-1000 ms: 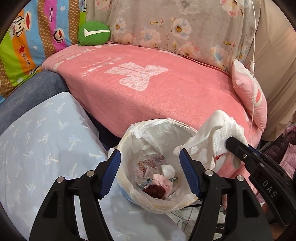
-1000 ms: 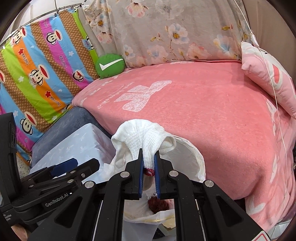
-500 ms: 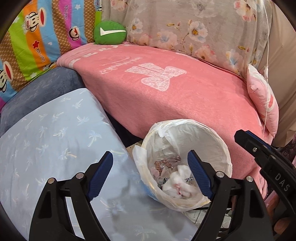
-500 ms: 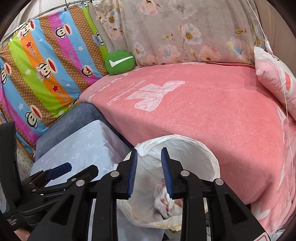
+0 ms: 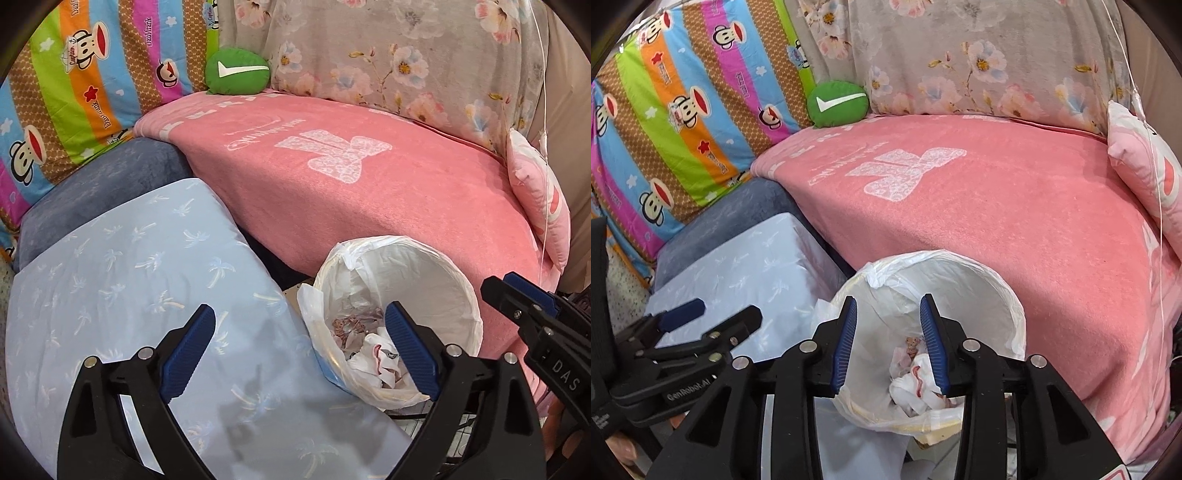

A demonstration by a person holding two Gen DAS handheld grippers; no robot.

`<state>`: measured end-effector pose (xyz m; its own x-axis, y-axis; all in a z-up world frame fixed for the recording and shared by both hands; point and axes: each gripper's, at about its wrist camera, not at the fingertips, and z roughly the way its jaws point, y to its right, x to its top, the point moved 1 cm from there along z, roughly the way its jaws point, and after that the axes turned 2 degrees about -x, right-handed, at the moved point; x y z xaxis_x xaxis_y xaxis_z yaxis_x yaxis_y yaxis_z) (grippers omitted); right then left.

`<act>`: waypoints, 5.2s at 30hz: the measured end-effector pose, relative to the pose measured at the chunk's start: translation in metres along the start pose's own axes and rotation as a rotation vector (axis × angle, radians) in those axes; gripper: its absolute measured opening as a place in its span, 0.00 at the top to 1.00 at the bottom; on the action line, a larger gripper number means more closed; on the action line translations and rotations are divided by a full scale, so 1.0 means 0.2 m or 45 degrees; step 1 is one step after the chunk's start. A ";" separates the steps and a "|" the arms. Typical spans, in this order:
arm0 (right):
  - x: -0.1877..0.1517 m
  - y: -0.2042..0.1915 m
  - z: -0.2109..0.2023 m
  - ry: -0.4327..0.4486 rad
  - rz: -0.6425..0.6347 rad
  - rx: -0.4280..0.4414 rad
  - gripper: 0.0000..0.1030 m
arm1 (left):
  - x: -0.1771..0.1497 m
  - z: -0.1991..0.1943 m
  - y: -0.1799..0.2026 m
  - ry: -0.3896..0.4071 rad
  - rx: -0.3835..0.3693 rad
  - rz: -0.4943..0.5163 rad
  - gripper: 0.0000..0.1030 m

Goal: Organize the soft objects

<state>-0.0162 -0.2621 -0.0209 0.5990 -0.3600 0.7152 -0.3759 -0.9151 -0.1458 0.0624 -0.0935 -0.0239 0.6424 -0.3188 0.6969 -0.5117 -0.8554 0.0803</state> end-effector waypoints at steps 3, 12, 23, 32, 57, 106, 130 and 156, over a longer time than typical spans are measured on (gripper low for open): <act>-0.01 0.01 -0.01 -0.024 -0.018 -0.023 0.56 | -0.01 -0.01 -0.01 -0.010 0.027 0.000 0.13; -0.03 0.01 -0.04 -0.080 -0.100 -0.109 0.43 | -0.04 -0.01 0.02 -0.069 0.116 0.039 0.10; -0.05 0.05 -0.08 -0.083 -0.096 -0.155 0.28 | -0.06 0.01 0.06 -0.136 0.139 0.028 0.10; -0.06 0.07 -0.09 -0.076 -0.128 -0.193 0.17 | -0.08 0.01 0.09 -0.158 0.145 0.039 0.10; -0.10 0.11 -0.09 -0.077 -0.108 -0.188 0.06 | -0.10 0.05 0.17 -0.199 0.161 0.050 0.10; -0.16 0.10 -0.04 -0.124 -0.141 -0.221 0.06 | -0.13 0.10 0.20 -0.185 0.163 0.010 0.08; -0.17 0.13 -0.03 -0.124 -0.120 -0.227 0.06 | -0.16 0.13 0.24 -0.209 0.140 0.038 0.07; -0.18 0.14 -0.03 -0.125 -0.117 -0.227 0.06 | -0.17 0.13 0.25 -0.207 0.144 0.045 0.07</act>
<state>-0.0519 -0.2733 -0.0463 0.6993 -0.3007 0.6485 -0.4304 -0.9015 0.0461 0.0303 -0.1367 -0.0620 0.7137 -0.4033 0.5727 -0.4741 -0.8800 -0.0289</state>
